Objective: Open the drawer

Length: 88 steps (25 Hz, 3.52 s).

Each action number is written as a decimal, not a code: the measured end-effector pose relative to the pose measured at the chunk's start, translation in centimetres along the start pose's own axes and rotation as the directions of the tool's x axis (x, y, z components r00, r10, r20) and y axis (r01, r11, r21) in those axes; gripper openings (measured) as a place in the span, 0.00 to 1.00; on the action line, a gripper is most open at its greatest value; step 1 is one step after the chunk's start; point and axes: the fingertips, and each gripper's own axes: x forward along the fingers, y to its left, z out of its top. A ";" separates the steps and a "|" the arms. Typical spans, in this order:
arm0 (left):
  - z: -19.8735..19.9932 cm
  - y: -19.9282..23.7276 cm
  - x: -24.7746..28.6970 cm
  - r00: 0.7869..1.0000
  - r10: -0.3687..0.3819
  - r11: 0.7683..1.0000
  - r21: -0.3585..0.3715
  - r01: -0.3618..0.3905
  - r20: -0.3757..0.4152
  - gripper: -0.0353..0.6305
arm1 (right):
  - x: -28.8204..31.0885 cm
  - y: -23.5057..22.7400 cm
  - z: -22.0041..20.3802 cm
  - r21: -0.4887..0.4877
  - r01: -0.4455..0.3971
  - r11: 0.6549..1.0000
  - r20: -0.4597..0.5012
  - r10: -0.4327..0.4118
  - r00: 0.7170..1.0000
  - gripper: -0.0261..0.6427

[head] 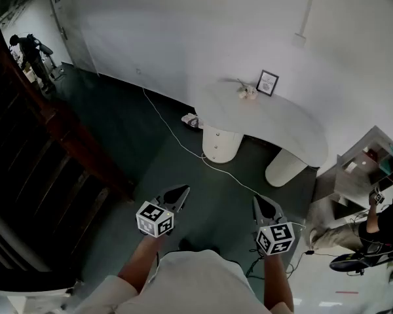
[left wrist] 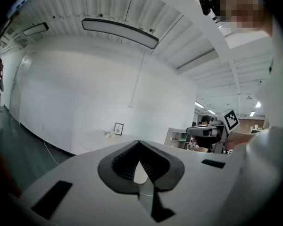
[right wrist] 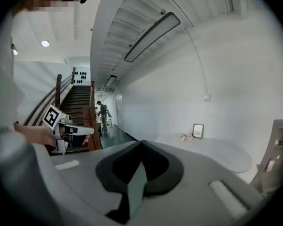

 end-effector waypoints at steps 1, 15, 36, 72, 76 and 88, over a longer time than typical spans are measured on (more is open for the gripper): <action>0.0 0.1 0.1 1.000 -0.002 1.000 0.000 0.002 0.000 0.06 | 0.1 -0.1 0.1 -0.001 0.001 1.000 0.001 -0.001 1.000 0.06; -0.3 2.4 1.1 0.998 -0.053 0.999 -0.009 0.052 -0.025 0.06 | 2.9 0.4 0.0 0.031 0.044 0.999 -0.009 -0.044 0.999 0.06; -2.8 7.7 0.0 0.987 -0.136 0.990 -0.031 0.134 -0.086 0.06 | 6.4 5.1 -2.5 0.063 0.109 0.992 -0.050 -0.106 0.993 0.06; -1.3 4.9 23.2 0.990 0.088 0.992 -0.082 -0.097 -0.112 0.06 | 17.9 -20.0 -2.9 0.079 -0.175 0.981 -0.150 0.186 0.971 0.06; -1.4 5.4 24.1 0.986 0.117 0.986 -0.102 -0.129 -0.123 0.06 | 19.2 -20.8 -3.0 0.093 -0.202 0.975 -0.165 0.215 0.962 0.06; -1.2 11.6 27.6 0.979 0.133 0.978 -0.141 -0.155 -0.152 0.06 | 26.8 -21.6 -3.7 0.100 -0.241 0.965 -0.248 0.258 0.934 0.06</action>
